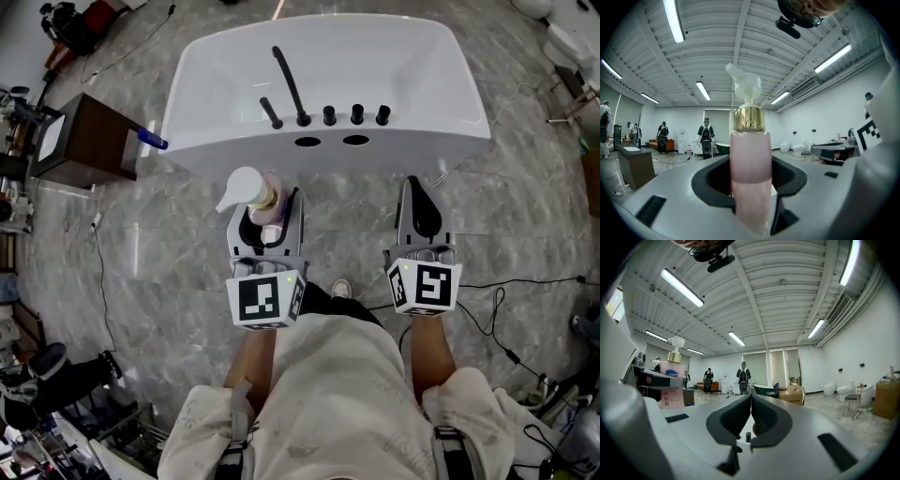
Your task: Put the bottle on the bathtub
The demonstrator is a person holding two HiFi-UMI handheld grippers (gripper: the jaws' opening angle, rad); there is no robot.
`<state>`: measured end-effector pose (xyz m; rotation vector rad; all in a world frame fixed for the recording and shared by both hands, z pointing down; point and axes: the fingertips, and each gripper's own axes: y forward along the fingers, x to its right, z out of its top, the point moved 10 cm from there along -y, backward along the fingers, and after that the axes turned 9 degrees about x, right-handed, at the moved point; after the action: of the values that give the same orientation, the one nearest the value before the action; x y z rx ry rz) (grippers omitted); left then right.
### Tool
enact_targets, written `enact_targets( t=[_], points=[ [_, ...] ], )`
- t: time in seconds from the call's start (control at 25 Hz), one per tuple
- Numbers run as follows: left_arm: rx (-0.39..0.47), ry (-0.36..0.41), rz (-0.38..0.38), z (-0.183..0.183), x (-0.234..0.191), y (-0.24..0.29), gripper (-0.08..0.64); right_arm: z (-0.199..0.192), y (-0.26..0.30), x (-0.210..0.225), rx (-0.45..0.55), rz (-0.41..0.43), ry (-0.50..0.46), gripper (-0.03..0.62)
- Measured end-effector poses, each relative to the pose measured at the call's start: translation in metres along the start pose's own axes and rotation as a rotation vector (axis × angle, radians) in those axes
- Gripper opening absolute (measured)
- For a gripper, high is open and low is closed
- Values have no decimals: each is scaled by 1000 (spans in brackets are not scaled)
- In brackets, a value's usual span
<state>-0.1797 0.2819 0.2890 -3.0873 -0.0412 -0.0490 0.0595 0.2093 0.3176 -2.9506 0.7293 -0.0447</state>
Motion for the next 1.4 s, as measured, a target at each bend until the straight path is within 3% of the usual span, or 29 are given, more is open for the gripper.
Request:
enact_targets(
  t=[0.64,1.4],
  points=[
    [21,-23,-142,-6,25,98,219,-5,40,63,1,-121,-47,-9],
    [2,-102,-395,-39,19,343,219,-12,205,144,-55,-359,-136,-9]
  ],
)
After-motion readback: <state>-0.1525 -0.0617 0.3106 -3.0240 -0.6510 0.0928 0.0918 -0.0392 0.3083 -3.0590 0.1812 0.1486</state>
